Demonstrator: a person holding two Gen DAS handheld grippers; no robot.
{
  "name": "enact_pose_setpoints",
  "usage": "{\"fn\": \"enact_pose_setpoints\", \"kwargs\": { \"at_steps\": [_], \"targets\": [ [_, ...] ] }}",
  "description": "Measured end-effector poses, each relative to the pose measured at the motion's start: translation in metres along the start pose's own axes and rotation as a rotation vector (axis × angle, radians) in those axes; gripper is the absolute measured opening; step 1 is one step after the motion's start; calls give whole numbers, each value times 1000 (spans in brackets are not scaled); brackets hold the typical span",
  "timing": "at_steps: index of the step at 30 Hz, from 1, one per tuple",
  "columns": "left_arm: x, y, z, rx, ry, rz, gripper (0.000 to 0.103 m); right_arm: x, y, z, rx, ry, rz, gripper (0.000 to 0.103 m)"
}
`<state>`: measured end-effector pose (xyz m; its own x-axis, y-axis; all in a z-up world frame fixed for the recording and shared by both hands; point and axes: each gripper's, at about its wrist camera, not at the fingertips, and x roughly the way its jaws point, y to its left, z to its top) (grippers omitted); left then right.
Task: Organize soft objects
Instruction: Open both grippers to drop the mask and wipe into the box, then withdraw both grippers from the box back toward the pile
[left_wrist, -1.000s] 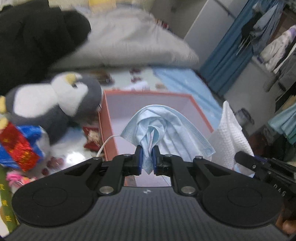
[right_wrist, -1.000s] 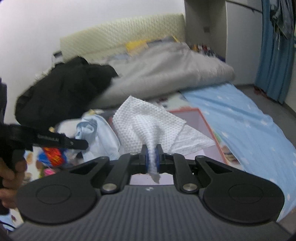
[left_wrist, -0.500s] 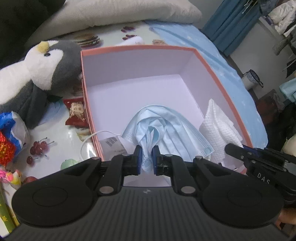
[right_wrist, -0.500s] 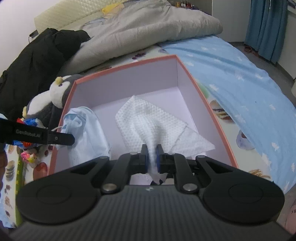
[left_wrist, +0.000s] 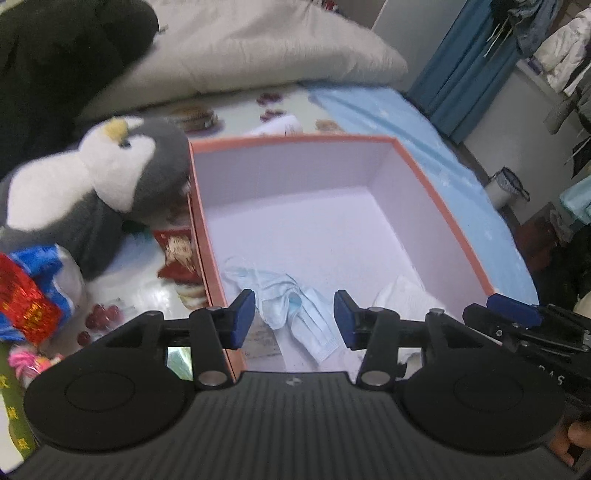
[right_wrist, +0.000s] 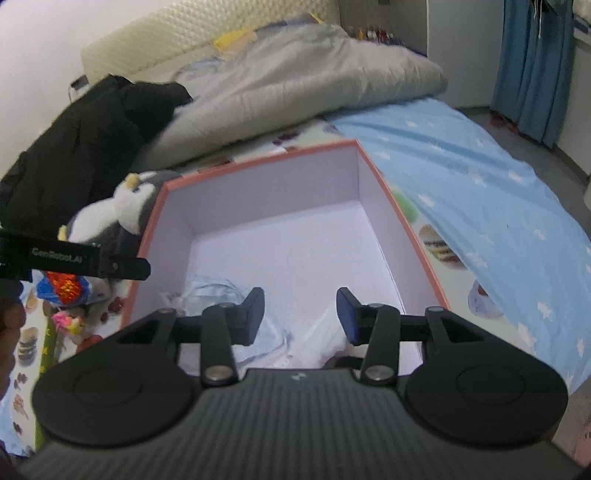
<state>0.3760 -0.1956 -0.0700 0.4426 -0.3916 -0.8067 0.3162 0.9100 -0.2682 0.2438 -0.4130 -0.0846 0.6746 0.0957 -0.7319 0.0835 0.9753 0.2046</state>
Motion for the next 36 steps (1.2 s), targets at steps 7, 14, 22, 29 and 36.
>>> {"fn": "enact_pose_setpoints", "kwargs": {
  "at_steps": [7,14,22,29,36],
  "targets": [
    [-51,1,-8,15,-121,14,53,-33,21,4,-46,-108,24,46],
    [-107,11,-19,6,-240,20,53,-70,49,8,-92,-216,57,46],
    [-151,36,-50,-2,-364,77,53,-90,83,-8,-117,-303,132,46],
    [-175,52,-89,11,-417,113,53,-97,113,-36,-161,-335,189,46],
    [-195,71,-135,-9,-463,129,53,-98,132,-63,-167,-329,236,46]
  ]
}}
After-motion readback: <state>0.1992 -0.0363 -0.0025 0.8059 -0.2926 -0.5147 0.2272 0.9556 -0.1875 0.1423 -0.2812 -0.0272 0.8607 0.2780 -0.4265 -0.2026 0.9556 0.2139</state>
